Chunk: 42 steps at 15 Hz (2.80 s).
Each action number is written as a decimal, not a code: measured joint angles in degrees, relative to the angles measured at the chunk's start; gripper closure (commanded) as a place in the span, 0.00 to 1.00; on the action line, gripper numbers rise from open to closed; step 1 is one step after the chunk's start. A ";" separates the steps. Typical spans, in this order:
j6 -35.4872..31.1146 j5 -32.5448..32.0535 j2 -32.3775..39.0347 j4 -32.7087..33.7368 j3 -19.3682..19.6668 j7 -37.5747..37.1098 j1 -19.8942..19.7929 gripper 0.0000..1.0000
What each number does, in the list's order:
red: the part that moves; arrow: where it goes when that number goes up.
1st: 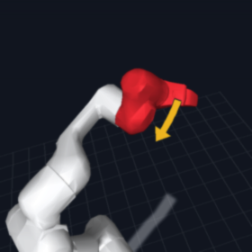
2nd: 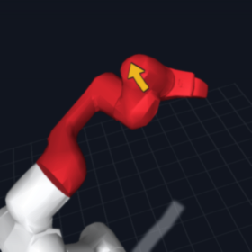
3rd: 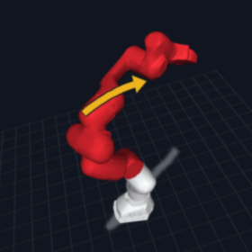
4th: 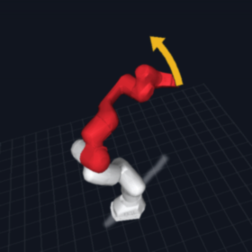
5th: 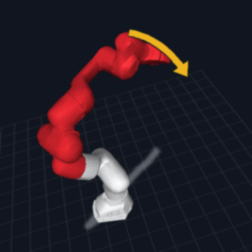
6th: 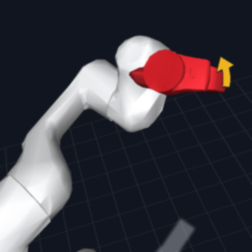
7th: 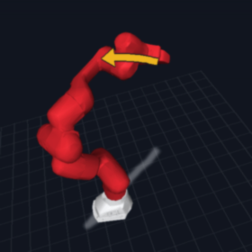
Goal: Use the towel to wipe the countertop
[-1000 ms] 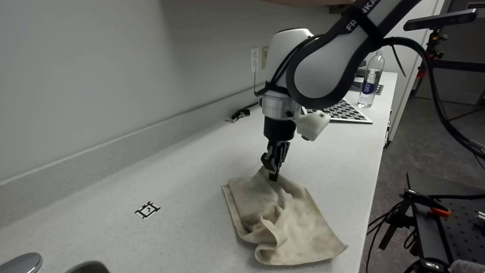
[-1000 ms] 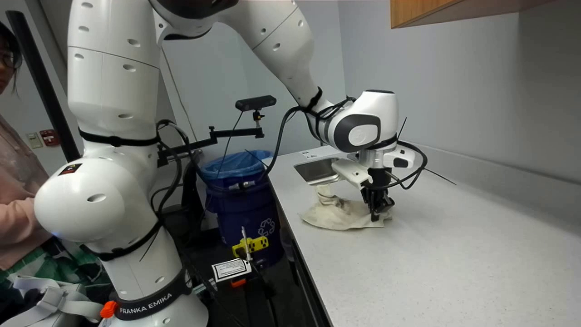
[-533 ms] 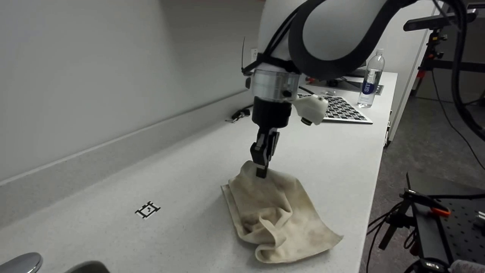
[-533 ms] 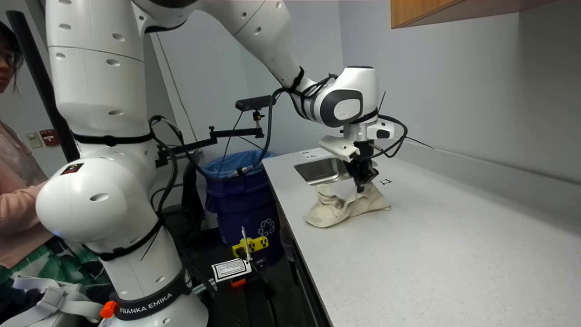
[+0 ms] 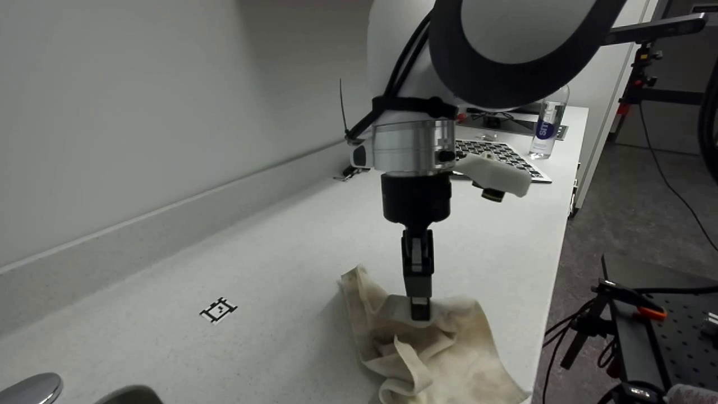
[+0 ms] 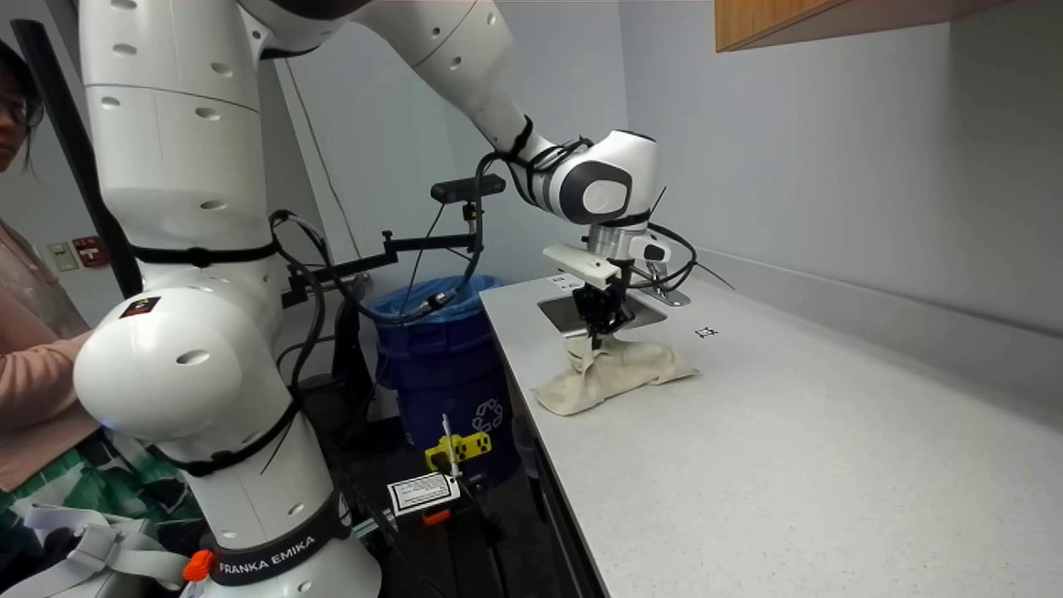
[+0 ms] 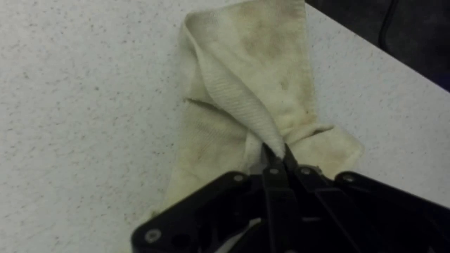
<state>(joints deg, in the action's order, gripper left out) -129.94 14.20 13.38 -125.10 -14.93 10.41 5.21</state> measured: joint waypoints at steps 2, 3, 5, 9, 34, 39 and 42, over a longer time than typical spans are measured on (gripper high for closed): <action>1.01 0.02 0.27 0.03 -0.34 1.08 0.83 0.99; 1.22 0.02 0.42 0.06 -0.44 1.43 1.34 0.99; 1.51 -0.15 0.89 0.28 -0.56 1.75 2.36 0.71; 2.57 -0.52 2.36 1.37 -0.72 1.76 4.29 0.42; 2.15 -1.71 2.18 -1.30 1.59 1.39 3.65 1.00; 2.16 -1.21 2.22 -4.48 1.39 1.39 3.52 1.00; 2.16 -0.90 2.41 -4.70 1.17 1.39 3.52 1.00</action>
<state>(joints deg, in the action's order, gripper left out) -127.78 13.30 15.79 -129.80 -13.76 11.80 8.73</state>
